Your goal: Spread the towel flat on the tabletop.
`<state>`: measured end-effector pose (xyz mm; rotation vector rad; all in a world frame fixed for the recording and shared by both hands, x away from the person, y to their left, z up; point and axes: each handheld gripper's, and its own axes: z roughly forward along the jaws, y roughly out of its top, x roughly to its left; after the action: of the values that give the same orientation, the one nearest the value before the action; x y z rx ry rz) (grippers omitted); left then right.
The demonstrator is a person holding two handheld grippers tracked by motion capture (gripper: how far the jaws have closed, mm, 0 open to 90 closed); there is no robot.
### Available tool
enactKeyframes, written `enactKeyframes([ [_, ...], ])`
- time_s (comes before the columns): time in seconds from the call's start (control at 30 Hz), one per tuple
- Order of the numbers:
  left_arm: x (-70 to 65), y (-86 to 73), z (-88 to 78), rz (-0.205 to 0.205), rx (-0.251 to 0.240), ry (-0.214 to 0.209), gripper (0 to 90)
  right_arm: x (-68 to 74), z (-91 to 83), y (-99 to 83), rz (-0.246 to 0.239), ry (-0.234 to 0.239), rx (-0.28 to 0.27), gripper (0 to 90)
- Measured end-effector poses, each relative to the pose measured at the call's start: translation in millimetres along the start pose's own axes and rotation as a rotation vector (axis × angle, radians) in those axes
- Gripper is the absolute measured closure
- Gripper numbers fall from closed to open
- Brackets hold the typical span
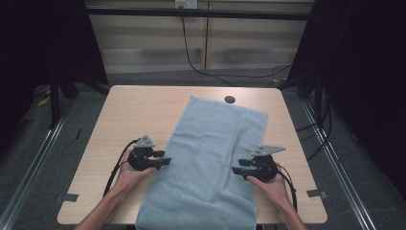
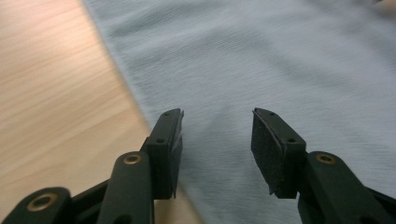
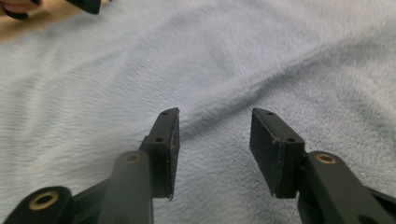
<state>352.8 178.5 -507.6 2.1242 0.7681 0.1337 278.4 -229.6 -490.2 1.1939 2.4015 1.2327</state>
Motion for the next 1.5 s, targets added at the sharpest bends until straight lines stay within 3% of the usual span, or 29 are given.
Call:
enactKeyframes([
  [0.07, 0.2, -0.8, -1.1, 0.024, 0.002, 0.011, 61.7, 1.5, 5.8, -2.9, -0.019, -0.021, 0.038, 50.2],
  [0.1, -1.6, -2.7, -3.0, 0.081, 0.008, 0.049, 66.7, 2.9, 6.0, -3.2, -0.028, -0.027, 0.039, 49.8],
  [0.2, -3.5, -5.5, -7.3, 0.097, 0.02, 0.049, 73.9, 4.5, 4.9, -2.6, -0.033, -0.039, 0.034, 49.5],
  [0.27, -4.9, -9.2, -12.9, 0.096, 0.031, 0.043, 82.1, 3.6, 4.1, -1.7, -0.035, -0.058, 0.025, 48.7],
  [0.3, -5.7, -16.8, -21.1, 0.074, 0.025, 0.034, 84.5, 0.4, 5.0, -1.9, -0.029, -0.067, 0.033, 47.9],
  [0.47, -6.8, -36.4, -41.8, 0.026, 0.012, -0.02, 85.2, -5.3, 15.5, -1.3, -0.04, -0.088, 0.062, 47.3],
  [0.57, -11.0, -42.5, -49.1, 0.029, 0.017, -0.033, 85.1, -3.7, 20.7, 1.5, -0.055, -0.09, 0.062, 47.8],
  [0.6, -15.9, -49.1, -55.8, 0.023, 0.019, -0.052, 84.8, 1.2, 26.4, 4.9, -0.089, -0.115, 0.067, 54.1],
  [0.63, -18.2, -52.4, -59.2, 0.017, 0.021, -0.064, 84.8, 2.8, 27.7, 5.5, -0.092, -0.119, 0.068, 58.5],
  [0.7, -20.7, -55.3, -62.6, 0.021, 0.022, -0.062, 84.7, 5.8, 30.5, 7.1, -0.105, -0.093, 0.061, 74.5],
  [0.73, -24.5, -62.0, -67.6, -0.018, 0.013, -0.088, 84.7, 7.9, 31.8, 7.5, -0.108, -0.081, 0.06, 80.3],
  [0.83, -30.6, -65.6, -74.0, -0.012, 0.026, -0.095, 82.1, 14.0, 33.9, 7.9, -0.108, -0.045, 0.062, 84.7],
  [0.93, -29.6, -62.1, -74.3, -0.008, 0.007, -0.078, 66.2, 16.6, 33.8, 8.0, -0.113, -0.033, 0.068, 85.8],
  [0.97, -21.9, -52.6, -73.0, -0.028, -0.036, -0.066, 60.9, 15.2, 33.8, 7.9, -0.103, -0.022, 0.067, 86.1],
  [1.03, -17.6, -46.7, -70.6, -0.035, -0.045, -0.054, 53.4, 14.3, 33.9, 8.0, -0.1, -0.015, 0.067, 86.2],
  [1.07, -9.2, -34.2, -64.4, -0.043, -0.069, -0.026, 52.6, 13.7, 34.4, 8.2, -0.101, -0.01, 0.064, 86.2],
  [1.17, -3.1, -22.0, -54.6, -0.037, -0.065, -0.016, 50.3, 13.6, 34.6, 8.5, -0.098, -0.007, 0.066, 86.2],
  [1.3, 9.3, -15.8, -31.7, -0.03, -0.021, 0.054, 56.0, 12.6, 34.5, 8.1, -0.091, -0.001, 0.062, 86.0],
  [1.33, 10.0, -18.3, -28.2, -0.016, -0.005, 0.042, 63.7, 12.5, 34.3, 8.1, -0.091, 0.0, 0.063, 85.9],
  [1.37, 7.6, -20.5, -26.9, 0.015, -0.002, 0.057, 70.3, 12.2, 33.9, 8.0, -0.093, 0.001, 0.064, 85.9],
  [1.4, 5.2, -20.7, -28.1, 0.019, 0.009, 0.064, 75.9, 12.3, 31.2, 7.0, -0.081, -0.005, 0.074, 85.7],
  [1.5, 1.3, -26.0, -33.1, 0.026, 0.012, 0.044, 79.3, 13.1, 27.7, 4.5, -0.067, 0.001, 0.077, 85.7],
])
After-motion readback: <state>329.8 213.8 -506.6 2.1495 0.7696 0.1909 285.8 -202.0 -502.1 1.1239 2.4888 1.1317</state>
